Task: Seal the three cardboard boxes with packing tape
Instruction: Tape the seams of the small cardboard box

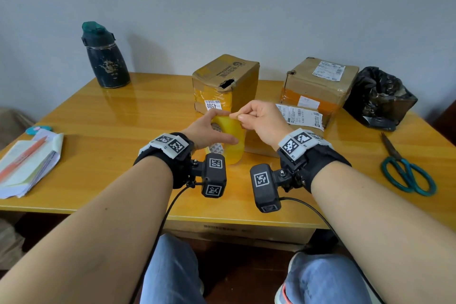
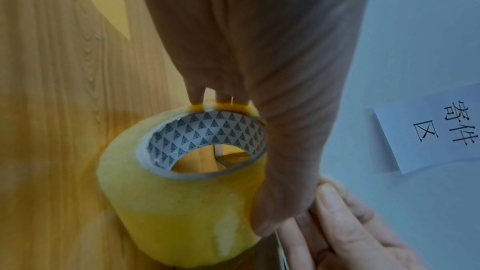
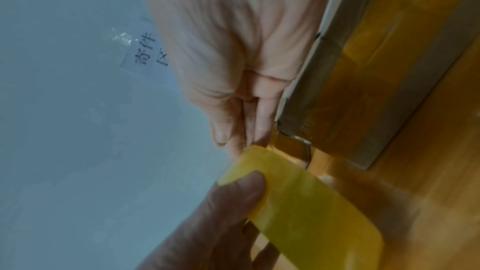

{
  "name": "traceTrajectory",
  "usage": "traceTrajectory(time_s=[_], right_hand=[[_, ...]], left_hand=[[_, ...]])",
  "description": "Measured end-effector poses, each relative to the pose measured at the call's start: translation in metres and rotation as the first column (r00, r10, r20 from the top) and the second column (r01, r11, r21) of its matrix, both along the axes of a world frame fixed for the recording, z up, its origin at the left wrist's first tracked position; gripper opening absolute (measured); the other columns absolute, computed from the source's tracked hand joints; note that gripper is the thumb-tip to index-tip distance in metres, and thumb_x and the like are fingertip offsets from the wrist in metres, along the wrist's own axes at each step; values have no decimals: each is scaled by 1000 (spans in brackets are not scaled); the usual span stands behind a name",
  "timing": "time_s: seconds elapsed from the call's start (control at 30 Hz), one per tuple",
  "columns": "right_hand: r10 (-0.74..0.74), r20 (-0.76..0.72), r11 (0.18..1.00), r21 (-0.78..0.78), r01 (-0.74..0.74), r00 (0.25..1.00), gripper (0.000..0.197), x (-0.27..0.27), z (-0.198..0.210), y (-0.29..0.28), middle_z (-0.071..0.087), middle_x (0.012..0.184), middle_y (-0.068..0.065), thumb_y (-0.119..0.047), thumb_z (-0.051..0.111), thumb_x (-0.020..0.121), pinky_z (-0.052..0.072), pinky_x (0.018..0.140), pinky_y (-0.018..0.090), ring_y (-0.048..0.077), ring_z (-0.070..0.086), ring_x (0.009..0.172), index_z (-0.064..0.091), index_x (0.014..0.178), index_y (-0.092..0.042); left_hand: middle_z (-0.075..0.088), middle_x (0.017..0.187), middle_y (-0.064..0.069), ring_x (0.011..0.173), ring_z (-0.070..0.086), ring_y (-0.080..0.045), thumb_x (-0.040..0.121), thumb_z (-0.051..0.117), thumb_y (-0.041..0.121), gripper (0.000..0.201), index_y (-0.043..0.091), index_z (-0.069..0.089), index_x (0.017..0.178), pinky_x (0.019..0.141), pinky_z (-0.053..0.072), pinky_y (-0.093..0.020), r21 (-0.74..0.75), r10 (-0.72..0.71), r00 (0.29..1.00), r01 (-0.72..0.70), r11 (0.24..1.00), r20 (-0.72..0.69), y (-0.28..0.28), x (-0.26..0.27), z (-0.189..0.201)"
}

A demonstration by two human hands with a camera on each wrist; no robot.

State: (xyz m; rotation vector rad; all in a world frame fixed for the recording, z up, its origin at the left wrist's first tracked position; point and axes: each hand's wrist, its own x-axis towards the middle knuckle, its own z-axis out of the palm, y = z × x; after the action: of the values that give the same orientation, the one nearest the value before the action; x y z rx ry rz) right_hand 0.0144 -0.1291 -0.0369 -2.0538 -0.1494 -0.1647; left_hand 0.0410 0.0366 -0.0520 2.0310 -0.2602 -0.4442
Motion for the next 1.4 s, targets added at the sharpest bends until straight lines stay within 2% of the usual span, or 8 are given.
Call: traceTrajectory(time_s=[0.17, 0.3, 0.4, 0.43, 0.57, 0.7, 0.97, 1.4], right_hand=[[11, -31, 1000, -4, -11, 999, 15, 2, 4, 2, 73, 97, 9, -7, 60, 91, 55, 87, 42, 28, 67, 89, 63, 81, -18], [-56, 45, 990, -126, 61, 997, 12, 4, 5, 6, 69, 79, 4, -6, 62, 89, 55, 81, 43, 18, 62, 74, 65, 83, -16], [-76, 98, 976, -196, 94, 992, 11, 2, 5, 8, 70, 93, 5, -3, 66, 84, 53, 84, 33, 18, 65, 91, 68, 86, -14], [-87, 121, 972, -209, 111, 989, 11, 0, 6, 9, 70, 94, 4, -3, 67, 84, 53, 83, 31, 18, 65, 91, 69, 87, -12], [-97, 179, 975, -181, 130, 979, 8, -4, 6, 15, 71, 90, 3, -4, 68, 84, 48, 72, 13, 11, 62, 83, 74, 85, -9], [-100, 194, 978, -160, 132, 976, 7, -5, 5, 17, 70, 89, 2, -7, 69, 85, 42, 69, 8, 8, 59, 81, 75, 85, -10], [-46, 204, 987, -143, 76, 978, 7, -2, 7, 16, 69, 85, 4, -4, 68, 84, 54, 82, 36, 19, 65, 84, 72, 81, -9], [12, 208, 998, -62, 1, 978, 10, -4, 12, 13, 70, 82, 6, -2, 69, 83, 59, 74, 33, 20, 69, 79, 69, 79, -10]], left_hand=[[53, 126, -20, 113, 56, -32, 68, 85, 19, 72, 36, 45, 124, 98, 48, -47, -20, 14, 1000, -14, 1000, 8, 0, -2, 2], [9, 158, -2, 141, 24, -25, 76, 78, 17, 77, 36, 39, 139, 106, 36, -35, 129, -34, 982, 9, 992, 188, -10, -5, 9], [33, 148, 4, 116, 45, -15, 80, 72, 6, 72, 28, 40, 140, 78, 38, 0, 116, -81, 965, 54, 992, 248, -11, -9, 13], [42, 140, 6, 105, 48, -12, 80, 72, 6, 68, 26, 42, 138, 67, 38, 1, 102, -71, 966, 47, 994, 247, -9, -10, 14], [55, 114, -2, 88, 54, -17, 80, 74, 7, 59, 27, 49, 129, 72, 49, -23, 59, -16, 985, 6, 998, 173, -4, -7, 14], [59, 114, -13, 104, 58, -31, 77, 76, 8, 58, 29, 51, 124, 94, 50, -42, 36, 2, 994, -6, 999, 107, 0, -5, 14], [58, 110, -5, 99, 56, -22, 79, 74, 4, 57, 25, 51, 126, 73, 44, -24, -20, -17, 998, 18, 1000, 63, 2, 0, 15], [49, 135, 6, 110, 52, -14, 78, 73, 0, 69, 33, 45, 131, 86, 42, -27, -99, 2, 994, 9, 995, 105, 5, 1, 13]])
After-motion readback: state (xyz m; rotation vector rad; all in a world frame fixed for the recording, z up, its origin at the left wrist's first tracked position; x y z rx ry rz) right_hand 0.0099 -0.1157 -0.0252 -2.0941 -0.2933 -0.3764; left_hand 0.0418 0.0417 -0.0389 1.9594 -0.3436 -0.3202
